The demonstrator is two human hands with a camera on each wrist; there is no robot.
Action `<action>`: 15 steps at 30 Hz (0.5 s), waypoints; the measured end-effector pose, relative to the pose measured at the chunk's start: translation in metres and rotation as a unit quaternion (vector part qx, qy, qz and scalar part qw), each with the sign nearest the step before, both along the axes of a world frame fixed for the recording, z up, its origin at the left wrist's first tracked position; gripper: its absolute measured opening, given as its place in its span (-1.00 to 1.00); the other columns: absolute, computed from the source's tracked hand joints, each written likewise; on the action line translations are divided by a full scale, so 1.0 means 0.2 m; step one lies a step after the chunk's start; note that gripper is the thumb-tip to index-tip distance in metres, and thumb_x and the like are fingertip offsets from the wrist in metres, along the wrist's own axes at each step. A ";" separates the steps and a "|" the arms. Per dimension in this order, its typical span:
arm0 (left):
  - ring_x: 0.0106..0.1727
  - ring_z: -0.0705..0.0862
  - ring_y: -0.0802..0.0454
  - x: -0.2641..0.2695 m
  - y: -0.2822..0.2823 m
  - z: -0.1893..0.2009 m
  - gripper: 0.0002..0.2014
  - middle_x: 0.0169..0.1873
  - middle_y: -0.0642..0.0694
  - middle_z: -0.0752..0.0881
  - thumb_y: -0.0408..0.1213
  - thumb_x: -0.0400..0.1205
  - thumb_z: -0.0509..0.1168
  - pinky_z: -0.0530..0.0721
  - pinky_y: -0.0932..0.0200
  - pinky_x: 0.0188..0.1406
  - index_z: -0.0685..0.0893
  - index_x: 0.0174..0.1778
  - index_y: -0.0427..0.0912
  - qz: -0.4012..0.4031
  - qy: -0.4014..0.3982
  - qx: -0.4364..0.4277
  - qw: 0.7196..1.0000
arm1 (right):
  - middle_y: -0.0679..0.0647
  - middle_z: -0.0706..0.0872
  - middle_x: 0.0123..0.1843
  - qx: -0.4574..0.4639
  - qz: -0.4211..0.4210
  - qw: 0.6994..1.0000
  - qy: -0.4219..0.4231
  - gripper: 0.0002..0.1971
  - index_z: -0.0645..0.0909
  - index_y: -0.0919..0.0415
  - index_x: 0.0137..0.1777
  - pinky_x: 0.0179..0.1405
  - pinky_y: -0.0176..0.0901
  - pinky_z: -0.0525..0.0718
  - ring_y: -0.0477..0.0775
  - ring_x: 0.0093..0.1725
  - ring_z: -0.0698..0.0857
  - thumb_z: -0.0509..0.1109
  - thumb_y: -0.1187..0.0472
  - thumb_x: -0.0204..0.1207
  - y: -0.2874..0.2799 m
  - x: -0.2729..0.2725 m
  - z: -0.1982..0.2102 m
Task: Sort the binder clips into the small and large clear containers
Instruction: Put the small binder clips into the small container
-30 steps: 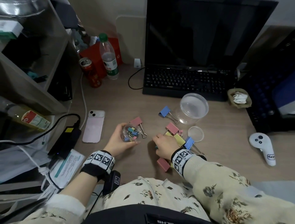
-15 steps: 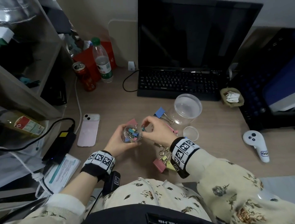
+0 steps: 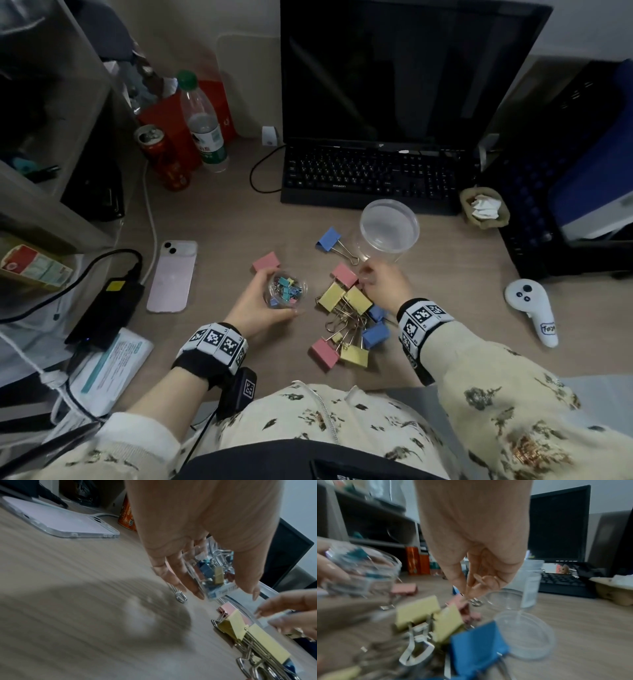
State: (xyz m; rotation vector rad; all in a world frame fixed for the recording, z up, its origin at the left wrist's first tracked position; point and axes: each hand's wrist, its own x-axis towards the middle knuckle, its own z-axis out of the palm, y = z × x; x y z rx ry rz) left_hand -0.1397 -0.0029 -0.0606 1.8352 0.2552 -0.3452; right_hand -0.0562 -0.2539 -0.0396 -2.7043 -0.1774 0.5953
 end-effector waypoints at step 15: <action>0.20 0.68 0.17 -0.03 0.03 -0.01 -0.15 0.21 0.06 0.65 -0.21 0.19 0.70 0.61 0.19 0.29 0.43 0.37 -0.06 0.056 0.013 0.021 0.998 | 0.07 0.53 0.32 -0.020 0.043 0.998 0.039 -0.44 0.48 0.12 0.36 0.06 -0.03 0.67 0.10 0.15 0.65 0.52 -0.05 0.42 0.00 0.05 -0.12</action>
